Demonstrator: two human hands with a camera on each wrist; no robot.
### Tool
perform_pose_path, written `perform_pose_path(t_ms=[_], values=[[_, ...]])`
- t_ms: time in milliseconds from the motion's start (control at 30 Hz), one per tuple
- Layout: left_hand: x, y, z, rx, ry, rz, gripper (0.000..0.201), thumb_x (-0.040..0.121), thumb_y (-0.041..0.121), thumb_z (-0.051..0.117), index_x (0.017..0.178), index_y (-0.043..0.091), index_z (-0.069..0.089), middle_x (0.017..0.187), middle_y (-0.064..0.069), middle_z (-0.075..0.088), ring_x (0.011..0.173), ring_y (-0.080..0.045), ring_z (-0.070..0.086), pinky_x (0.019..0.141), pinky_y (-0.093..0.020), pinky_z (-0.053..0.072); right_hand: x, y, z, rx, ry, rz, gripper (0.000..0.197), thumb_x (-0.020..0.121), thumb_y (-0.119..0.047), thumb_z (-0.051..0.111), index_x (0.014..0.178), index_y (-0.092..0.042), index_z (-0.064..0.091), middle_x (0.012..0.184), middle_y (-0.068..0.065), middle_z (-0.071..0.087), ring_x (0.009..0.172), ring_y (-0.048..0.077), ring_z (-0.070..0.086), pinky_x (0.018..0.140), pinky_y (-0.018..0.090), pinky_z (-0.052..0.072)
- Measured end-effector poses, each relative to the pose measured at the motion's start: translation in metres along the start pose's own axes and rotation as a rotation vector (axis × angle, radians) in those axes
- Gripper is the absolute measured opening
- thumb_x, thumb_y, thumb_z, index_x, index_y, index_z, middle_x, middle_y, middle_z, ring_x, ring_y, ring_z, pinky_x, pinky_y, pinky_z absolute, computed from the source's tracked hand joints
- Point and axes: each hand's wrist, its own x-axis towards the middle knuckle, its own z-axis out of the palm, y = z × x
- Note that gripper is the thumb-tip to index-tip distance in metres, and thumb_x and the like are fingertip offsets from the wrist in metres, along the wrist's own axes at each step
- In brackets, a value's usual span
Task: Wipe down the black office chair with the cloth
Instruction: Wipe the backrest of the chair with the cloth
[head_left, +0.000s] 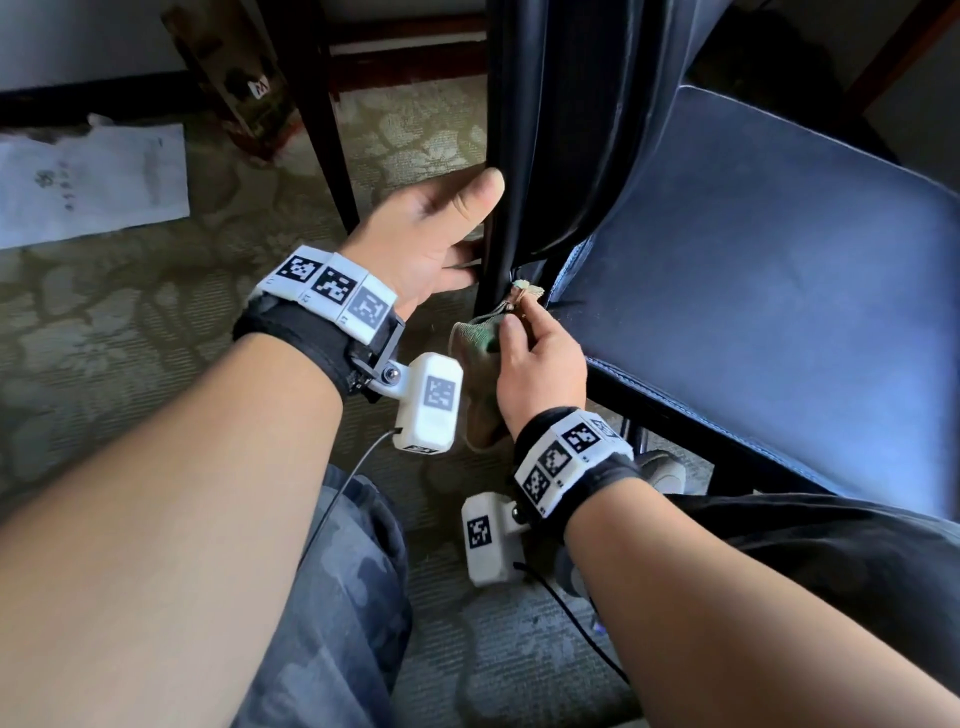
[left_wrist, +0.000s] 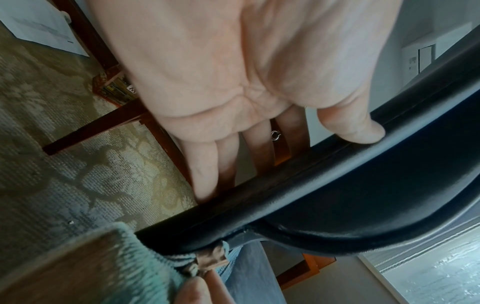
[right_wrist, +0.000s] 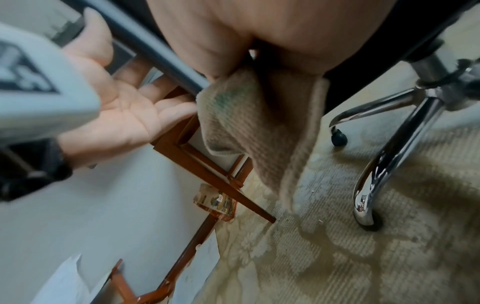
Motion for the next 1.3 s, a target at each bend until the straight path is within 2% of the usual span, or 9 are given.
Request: perform_pose_path(t_ms=[200, 367, 567, 733, 833, 900, 1067, 1200, 1300], values=[[0.002, -0.001, -0.003, -0.001, -0.04, 0.0, 0.019, 0.1, 0.042, 0.06, 0.116, 0.033, 0.063, 0.102, 0.02, 0.079, 0.103, -0.017, 0.077, 0.078, -0.032, 0.061, 0.002, -0.003, -0.002, -0.028, 0.039, -0.027, 0.031, 0.103, -0.024, 0.056, 0.129, -0.021, 0.07, 0.117, -0.001, 0.074, 0.1, 0.009, 0.066, 0.094, 0.023, 0.049], [0.002, 0.001, -0.003, 0.01, -0.034, 0.002, 0.013, 0.102, 0.04, 0.059, 0.113, 0.033, 0.063, 0.096, 0.023, 0.079, 0.097, -0.014, 0.078, 0.073, -0.029, 0.061, 0.01, -0.003, -0.006, -0.135, 0.024, -0.002, 0.033, 0.103, -0.032, 0.055, 0.134, -0.027, 0.067, 0.125, -0.009, 0.052, 0.09, -0.005, 0.044, 0.076, 0.005, 0.027], [0.001, 0.001, -0.002, 0.035, -0.048, 0.012, 0.008, 0.106, 0.037, 0.056, 0.111, 0.035, 0.06, 0.086, 0.03, 0.076, 0.086, -0.003, 0.077, 0.071, -0.026, 0.06, 0.016, -0.005, -0.012, -0.099, 0.044, -0.003, 0.03, 0.1, -0.026, 0.061, 0.128, -0.021, 0.072, 0.135, -0.014, 0.057, 0.111, -0.005, 0.051, 0.078, -0.008, 0.025], [-0.002, 0.002, -0.002, 0.028, -0.051, 0.009, 0.012, 0.104, 0.04, 0.058, 0.114, 0.035, 0.061, 0.094, 0.027, 0.078, 0.095, -0.008, 0.077, 0.078, -0.031, 0.06, 0.01, -0.009, -0.012, -0.055, 0.044, -0.047, 0.034, 0.1, -0.023, 0.063, 0.133, -0.017, 0.069, 0.141, -0.009, 0.062, 0.131, 0.005, 0.053, 0.11, 0.012, 0.031], [-0.002, 0.001, -0.002, 0.006, -0.06, 0.011, 0.011, 0.105, 0.036, 0.057, 0.114, 0.032, 0.063, 0.095, 0.022, 0.079, 0.096, -0.011, 0.078, 0.076, -0.03, 0.061, 0.004, -0.007, -0.007, -0.03, -0.005, -0.039, 0.039, 0.102, -0.022, 0.06, 0.141, -0.019, 0.062, 0.147, -0.006, 0.058, 0.138, 0.006, 0.049, 0.119, 0.022, 0.03], [-0.001, 0.0, -0.002, -0.003, -0.061, 0.014, 0.015, 0.106, 0.035, 0.057, 0.118, 0.029, 0.063, 0.104, 0.015, 0.08, 0.103, -0.018, 0.078, 0.087, -0.039, 0.062, 0.002, -0.003, -0.003, -0.053, -0.053, -0.064, 0.044, 0.103, -0.021, 0.057, 0.147, -0.018, 0.055, 0.154, -0.007, 0.051, 0.143, 0.004, 0.042, 0.122, 0.022, 0.026], [0.003, -0.003, -0.002, -0.006, -0.068, 0.022, 0.024, 0.106, 0.038, 0.057, 0.126, 0.026, 0.062, 0.128, -0.001, 0.074, 0.113, -0.028, 0.075, 0.098, -0.046, 0.058, 0.003, 0.009, 0.008, -0.159, -0.104, -0.094, 0.052, 0.104, -0.016, 0.052, 0.155, -0.022, 0.045, 0.161, -0.011, 0.041, 0.147, 0.003, 0.035, 0.119, 0.011, 0.018], [0.005, -0.004, -0.004, 0.001, -0.076, 0.026, 0.028, 0.103, 0.042, 0.063, 0.127, 0.027, 0.062, 0.126, 0.002, 0.074, 0.112, -0.027, 0.075, 0.097, -0.046, 0.058, 0.007, 0.018, 0.015, -0.297, -0.181, 0.009, 0.053, 0.103, -0.021, 0.05, 0.154, -0.032, 0.044, 0.146, -0.003, 0.059, 0.13, 0.02, 0.058, 0.11, 0.03, 0.044], [0.005, -0.007, -0.004, 0.02, -0.076, 0.03, 0.037, 0.09, 0.047, 0.066, 0.123, 0.029, 0.064, 0.118, 0.005, 0.078, 0.111, -0.026, 0.076, 0.096, -0.046, 0.06, 0.008, 0.026, 0.016, -0.321, -0.267, 0.099, 0.052, 0.102, -0.02, 0.05, 0.153, -0.033, 0.046, 0.131, 0.001, 0.068, 0.111, 0.023, 0.067, 0.098, 0.034, 0.053]])
